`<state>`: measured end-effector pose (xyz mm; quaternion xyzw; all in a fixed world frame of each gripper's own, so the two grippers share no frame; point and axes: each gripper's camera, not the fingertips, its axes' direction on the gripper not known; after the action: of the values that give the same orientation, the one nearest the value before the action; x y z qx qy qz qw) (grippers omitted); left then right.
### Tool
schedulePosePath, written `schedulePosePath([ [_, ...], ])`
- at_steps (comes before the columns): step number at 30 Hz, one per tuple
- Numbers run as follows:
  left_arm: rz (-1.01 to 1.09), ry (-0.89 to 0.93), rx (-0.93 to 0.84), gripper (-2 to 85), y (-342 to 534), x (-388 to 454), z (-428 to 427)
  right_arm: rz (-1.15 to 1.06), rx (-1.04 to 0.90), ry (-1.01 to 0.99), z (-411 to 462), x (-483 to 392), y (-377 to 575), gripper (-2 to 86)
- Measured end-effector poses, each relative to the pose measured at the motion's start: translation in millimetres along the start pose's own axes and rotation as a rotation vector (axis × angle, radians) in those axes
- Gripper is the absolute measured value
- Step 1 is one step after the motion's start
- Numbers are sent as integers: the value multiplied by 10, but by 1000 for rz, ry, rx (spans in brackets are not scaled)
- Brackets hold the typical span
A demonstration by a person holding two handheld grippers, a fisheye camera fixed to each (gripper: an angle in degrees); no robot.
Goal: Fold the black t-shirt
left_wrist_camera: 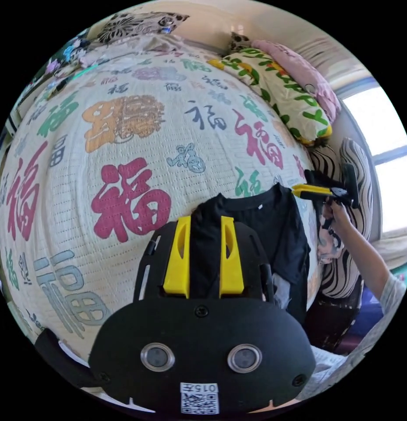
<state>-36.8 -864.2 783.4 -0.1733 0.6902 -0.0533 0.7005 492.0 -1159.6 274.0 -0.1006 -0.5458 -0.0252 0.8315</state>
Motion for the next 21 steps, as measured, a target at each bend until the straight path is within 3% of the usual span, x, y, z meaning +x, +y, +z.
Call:
schedulePosePath([
  [3,-1,-79,-95,41,-112,79,196,-11,-51,62,29,-25,22,18],
  [7,82,-99,-161,9,-201,192,192,-91,-155,80,-55,-43,71,-6],
  [21,116,-169,7,-6,-604,551,-314,33,79,134,-1109,69,314,-10],
])
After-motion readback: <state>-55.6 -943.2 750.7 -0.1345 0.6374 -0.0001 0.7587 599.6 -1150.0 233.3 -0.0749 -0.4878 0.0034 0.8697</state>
